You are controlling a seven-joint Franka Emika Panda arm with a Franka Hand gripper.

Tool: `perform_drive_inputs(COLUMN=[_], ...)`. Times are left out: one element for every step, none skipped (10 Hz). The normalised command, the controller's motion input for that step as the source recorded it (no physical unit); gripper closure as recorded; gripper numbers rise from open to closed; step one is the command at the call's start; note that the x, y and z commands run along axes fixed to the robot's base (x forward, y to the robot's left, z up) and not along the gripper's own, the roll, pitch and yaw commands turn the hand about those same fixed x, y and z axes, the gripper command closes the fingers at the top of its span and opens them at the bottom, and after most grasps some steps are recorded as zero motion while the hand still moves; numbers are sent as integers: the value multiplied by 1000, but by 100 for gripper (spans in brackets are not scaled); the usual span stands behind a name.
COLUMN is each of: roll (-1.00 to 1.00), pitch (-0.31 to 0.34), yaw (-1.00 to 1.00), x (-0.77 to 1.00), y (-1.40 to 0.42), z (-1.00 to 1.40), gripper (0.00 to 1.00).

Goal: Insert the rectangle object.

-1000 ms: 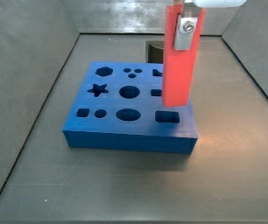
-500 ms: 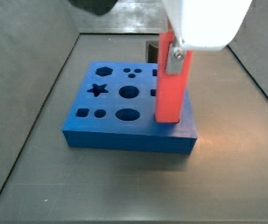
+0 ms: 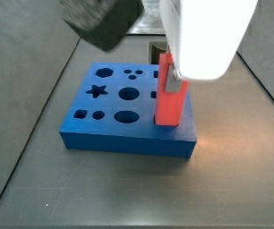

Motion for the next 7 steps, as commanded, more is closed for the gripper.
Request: perform_drive_inputs(roll=[0, 0, 0, 14, 14, 40, 0], pitch=[150, 134, 149, 137, 106, 0, 0], yaw=[0, 0, 0, 6, 74, 49, 0], x=[443, 383, 434, 369, 277, 0, 0], y=[-37, -23, -31, -51, -37, 0, 0], z=[-289, -251, -263, -251, -206, 0, 0], gripper=[100, 100, 100, 100, 100, 100, 100])
